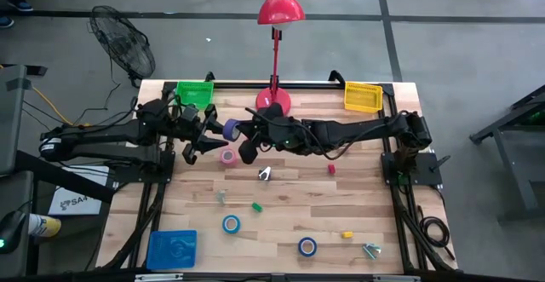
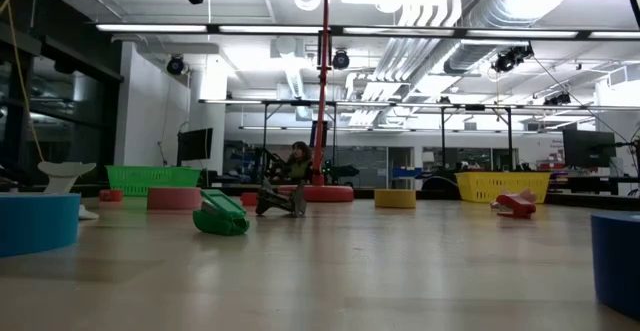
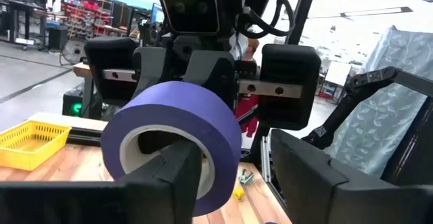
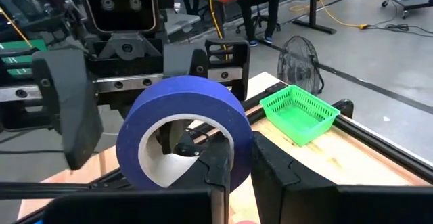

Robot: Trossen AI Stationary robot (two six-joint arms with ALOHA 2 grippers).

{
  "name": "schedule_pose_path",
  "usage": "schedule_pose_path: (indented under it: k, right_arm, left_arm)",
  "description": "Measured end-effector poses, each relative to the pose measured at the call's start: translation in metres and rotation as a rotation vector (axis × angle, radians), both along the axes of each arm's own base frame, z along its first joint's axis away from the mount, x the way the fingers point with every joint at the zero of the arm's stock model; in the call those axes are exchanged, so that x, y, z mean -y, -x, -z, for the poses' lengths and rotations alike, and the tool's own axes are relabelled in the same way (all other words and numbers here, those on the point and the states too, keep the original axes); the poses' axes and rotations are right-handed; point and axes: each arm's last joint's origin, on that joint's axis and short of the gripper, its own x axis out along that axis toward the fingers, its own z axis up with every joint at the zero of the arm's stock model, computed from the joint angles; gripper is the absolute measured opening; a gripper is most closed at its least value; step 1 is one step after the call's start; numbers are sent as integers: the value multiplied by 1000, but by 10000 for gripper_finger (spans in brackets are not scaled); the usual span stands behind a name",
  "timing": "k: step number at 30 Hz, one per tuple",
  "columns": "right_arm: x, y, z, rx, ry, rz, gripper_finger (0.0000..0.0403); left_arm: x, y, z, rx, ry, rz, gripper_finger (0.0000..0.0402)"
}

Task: Pick and place Stapler, Stapler remover, tape
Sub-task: Put the purple tape into the blue basket

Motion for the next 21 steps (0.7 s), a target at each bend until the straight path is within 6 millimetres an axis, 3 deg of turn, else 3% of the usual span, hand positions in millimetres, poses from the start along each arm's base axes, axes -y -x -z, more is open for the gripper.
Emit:
schedule_pose_path:
  k: [10,16,21]
  right_arm:
    - [0,0,2,-14,-8,-7,26]
    - [-1,0,3,-25,-15,-54,31]
    - [-1,3,1,-46,-9,-90,96]
  left_arm:
    - [0,0,1,-10,-14,13,35]
    - [1,-1,4,-34,-24,16,35]
    - [1,0,5,-43,-29,16,35]
